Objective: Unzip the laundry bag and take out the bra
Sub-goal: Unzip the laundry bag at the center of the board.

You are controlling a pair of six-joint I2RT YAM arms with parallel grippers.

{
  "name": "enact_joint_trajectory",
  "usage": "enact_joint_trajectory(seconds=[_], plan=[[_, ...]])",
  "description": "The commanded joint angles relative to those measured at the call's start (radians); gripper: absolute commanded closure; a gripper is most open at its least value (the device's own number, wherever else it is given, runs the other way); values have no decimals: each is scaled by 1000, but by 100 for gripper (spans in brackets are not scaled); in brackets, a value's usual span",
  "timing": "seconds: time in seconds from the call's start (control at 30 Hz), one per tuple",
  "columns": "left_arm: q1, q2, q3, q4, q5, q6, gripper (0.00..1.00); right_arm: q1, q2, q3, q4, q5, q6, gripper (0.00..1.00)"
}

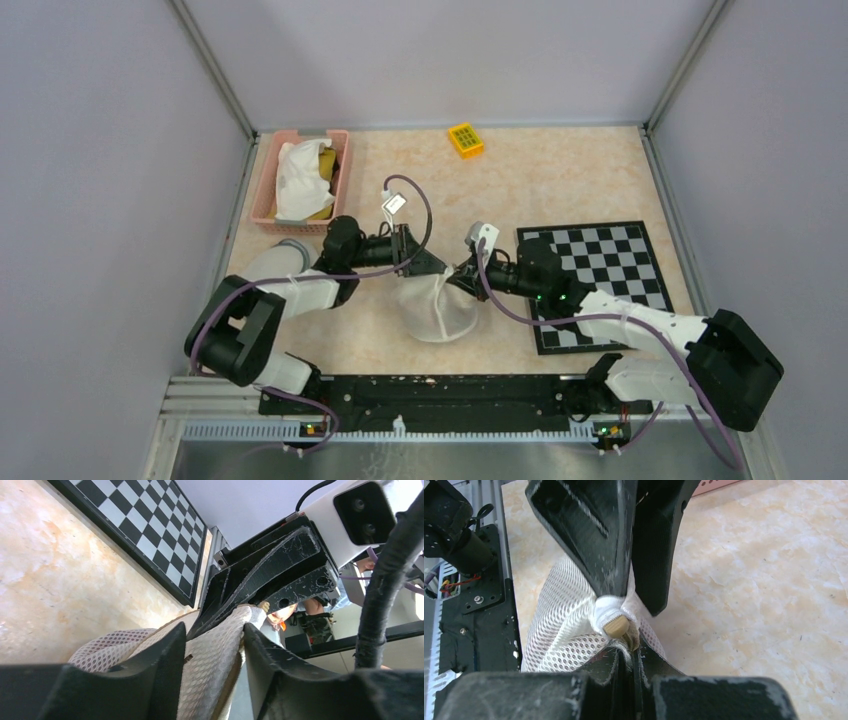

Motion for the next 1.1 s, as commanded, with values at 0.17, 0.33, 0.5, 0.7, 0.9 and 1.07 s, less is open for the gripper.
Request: enact_joint_trajectory(seconds=[0.17,0.33,0.5,0.7,0.9,1.07], plan=[[142,-229,140,-448,145,566,42,-24,-17,52,-7,-108,-50,100],[144,-259,302,-1007,234,1196,36,-24,-18,48,5,-132,-51,100],[76,-283,318,-1128,166,1441,29,-24,-18,43,15,-138,-42,100],[-89,-294,314,-1123,-46,1608,30,-24,-14,50,17,-155,-18,100],[-116,-277,317,-1147,-97,1663,48,-24,-13,54,12,-145,6,100],[-116,-277,304,-1166,-94,1689,69,-24,-11,54,5,-146,19,100]])
